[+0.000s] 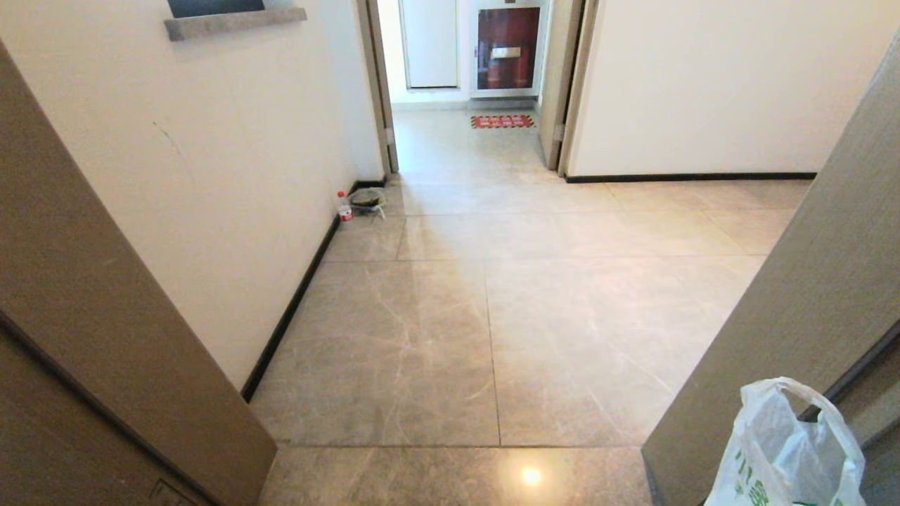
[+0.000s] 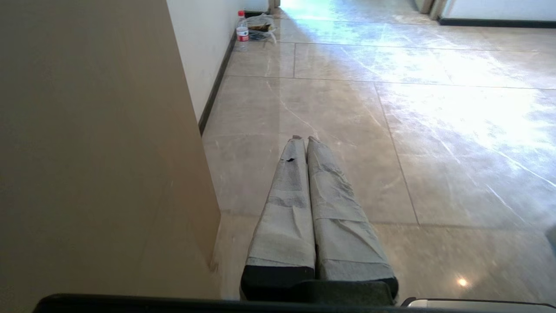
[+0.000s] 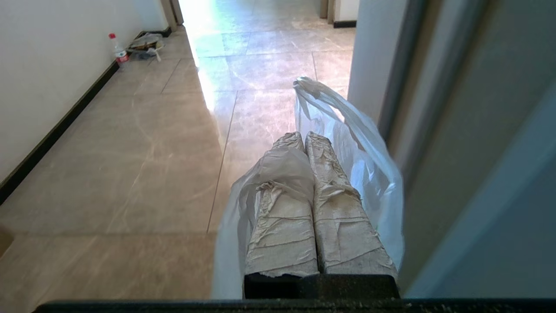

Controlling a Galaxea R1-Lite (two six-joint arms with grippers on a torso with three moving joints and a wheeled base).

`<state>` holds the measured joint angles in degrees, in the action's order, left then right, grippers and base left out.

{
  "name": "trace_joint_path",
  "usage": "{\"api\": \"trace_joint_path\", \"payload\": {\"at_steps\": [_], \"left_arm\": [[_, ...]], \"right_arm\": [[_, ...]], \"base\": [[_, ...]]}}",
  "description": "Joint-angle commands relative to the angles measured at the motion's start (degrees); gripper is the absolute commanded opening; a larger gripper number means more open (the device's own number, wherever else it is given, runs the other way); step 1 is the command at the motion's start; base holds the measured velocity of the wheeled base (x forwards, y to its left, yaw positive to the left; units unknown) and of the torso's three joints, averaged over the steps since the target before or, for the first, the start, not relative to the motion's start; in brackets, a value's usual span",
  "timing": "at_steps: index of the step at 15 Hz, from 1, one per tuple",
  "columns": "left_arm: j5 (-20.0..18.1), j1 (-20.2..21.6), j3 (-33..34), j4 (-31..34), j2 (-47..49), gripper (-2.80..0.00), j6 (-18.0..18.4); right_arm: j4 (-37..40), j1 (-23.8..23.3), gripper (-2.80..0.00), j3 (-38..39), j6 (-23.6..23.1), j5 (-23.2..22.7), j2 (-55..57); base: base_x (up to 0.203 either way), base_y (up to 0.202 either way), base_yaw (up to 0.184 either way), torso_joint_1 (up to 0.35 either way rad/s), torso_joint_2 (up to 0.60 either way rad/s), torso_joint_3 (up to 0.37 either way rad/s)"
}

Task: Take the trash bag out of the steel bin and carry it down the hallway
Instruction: Put the trash bag at the door

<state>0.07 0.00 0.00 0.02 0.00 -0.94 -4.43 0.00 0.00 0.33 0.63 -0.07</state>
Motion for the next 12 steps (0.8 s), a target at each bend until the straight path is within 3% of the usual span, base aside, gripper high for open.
{"api": "trace_joint_path", "payload": {"at_steps": [1,12], "left_arm": [[0.0,0.0,0.1,0.0,0.0,-2.8,0.0],[0.0,0.0,0.0,0.0,0.0,-2.8,0.1]], "right_arm": [[0.0,0.0,-2.8,1.8,0.0,-0.1,0.0],[0.0,0.0,-2.8,1.8,0.0,-0.1,0.0]], "base": [[0.194,0.0,0.0,0.002,0.0,0.001],[0.189,0.0,0.001,0.003,0.0,0.001]]}}
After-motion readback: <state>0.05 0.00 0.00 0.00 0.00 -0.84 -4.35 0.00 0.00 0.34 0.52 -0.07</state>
